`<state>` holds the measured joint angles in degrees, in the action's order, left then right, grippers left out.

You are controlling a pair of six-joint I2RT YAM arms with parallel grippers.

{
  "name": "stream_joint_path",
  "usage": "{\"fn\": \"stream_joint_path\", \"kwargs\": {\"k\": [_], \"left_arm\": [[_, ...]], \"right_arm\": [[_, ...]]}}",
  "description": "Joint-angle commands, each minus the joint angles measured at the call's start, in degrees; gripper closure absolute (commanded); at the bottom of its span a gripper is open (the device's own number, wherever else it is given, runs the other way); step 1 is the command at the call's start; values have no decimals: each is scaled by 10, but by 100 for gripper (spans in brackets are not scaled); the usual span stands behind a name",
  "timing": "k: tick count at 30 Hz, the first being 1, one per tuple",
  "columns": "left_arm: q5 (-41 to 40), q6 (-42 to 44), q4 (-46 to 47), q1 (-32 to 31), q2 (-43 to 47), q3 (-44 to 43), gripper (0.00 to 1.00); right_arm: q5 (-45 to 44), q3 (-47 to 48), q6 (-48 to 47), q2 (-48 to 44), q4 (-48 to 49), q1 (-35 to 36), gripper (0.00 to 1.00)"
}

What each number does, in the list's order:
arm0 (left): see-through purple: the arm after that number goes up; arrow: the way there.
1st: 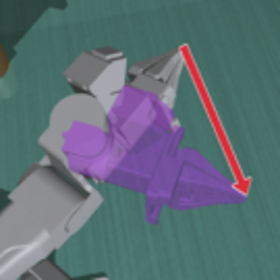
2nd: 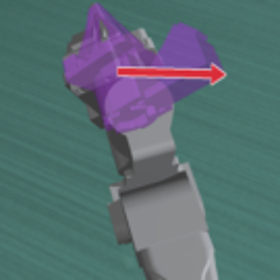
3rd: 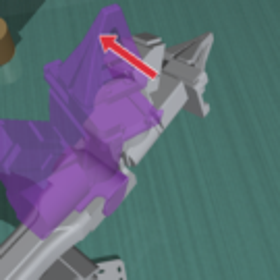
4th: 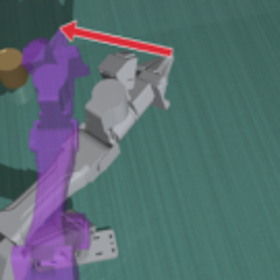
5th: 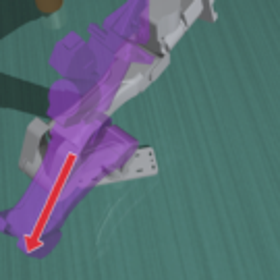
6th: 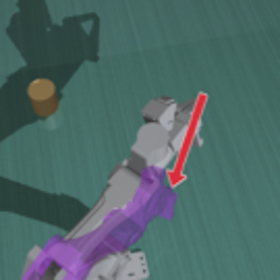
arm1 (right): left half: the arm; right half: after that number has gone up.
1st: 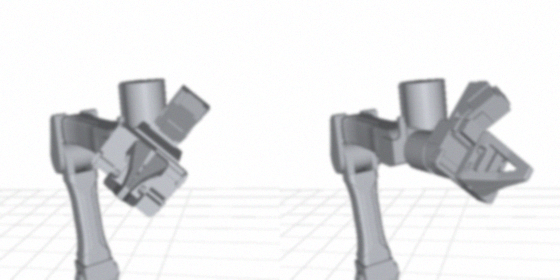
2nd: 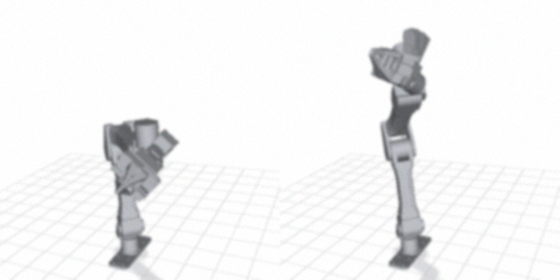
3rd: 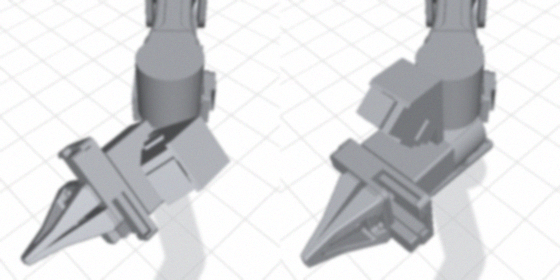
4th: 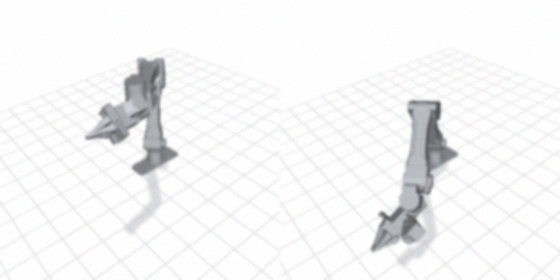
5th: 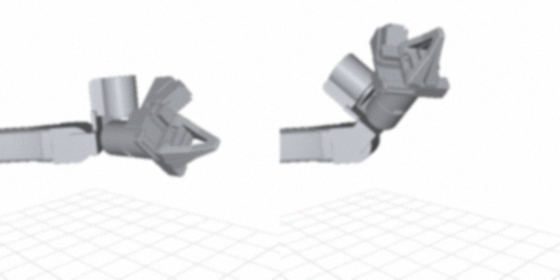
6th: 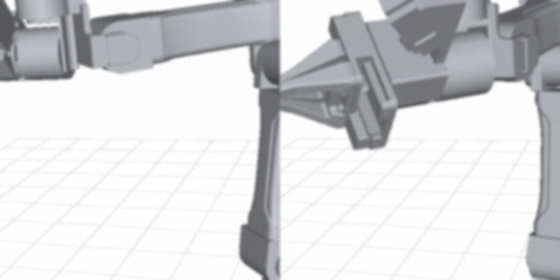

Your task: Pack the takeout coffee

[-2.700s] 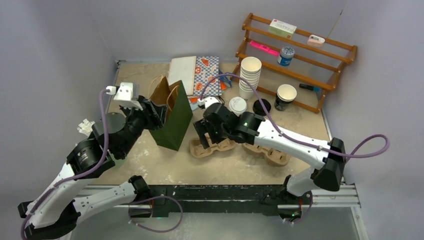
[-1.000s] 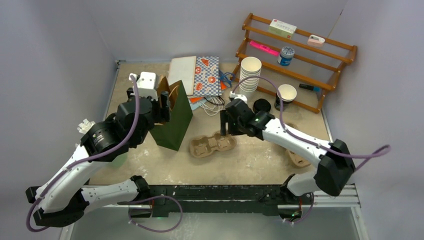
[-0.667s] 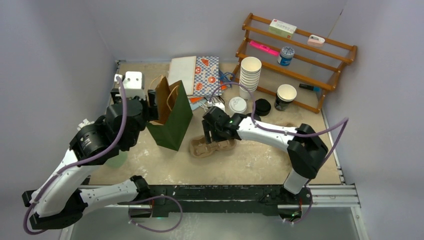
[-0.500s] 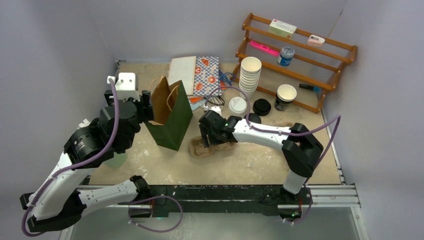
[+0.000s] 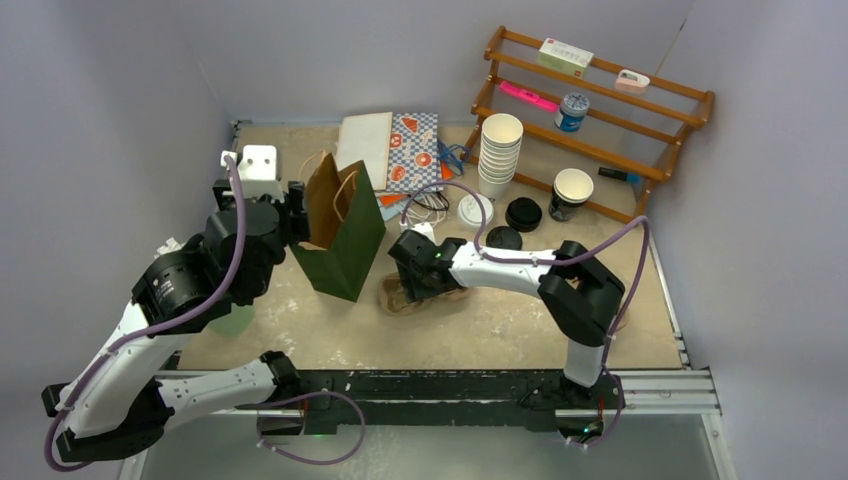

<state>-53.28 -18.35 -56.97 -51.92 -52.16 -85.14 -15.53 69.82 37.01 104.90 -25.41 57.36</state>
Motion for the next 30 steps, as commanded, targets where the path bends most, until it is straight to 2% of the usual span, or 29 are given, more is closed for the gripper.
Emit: {"fn": "stream_joint_path", "kwargs": {"k": [1,11,21,26,28,30], "left_arm": [[5,9,-6,-1,-3,-7,34],[16,12,-4,-1,-13,-2,34],[21,2,-6,-2,-32,2,34],[-7,12,-11,0,-38,2,32],[-13,12,-49,24,-67,-31,32],[38,36,-53,86,-88,-58,32]], "right_arm": [[-16,27,0,-3,-6,2,38],[-34,35,-17,-39,-24,2,48],[-67,22,-42,-145,-42,3,50],[-88,20,-66,-208,-53,3,51],[-96,27,-85,-230,-52,3,52],[-97,42,-109,-250,-46,3,52]]}}
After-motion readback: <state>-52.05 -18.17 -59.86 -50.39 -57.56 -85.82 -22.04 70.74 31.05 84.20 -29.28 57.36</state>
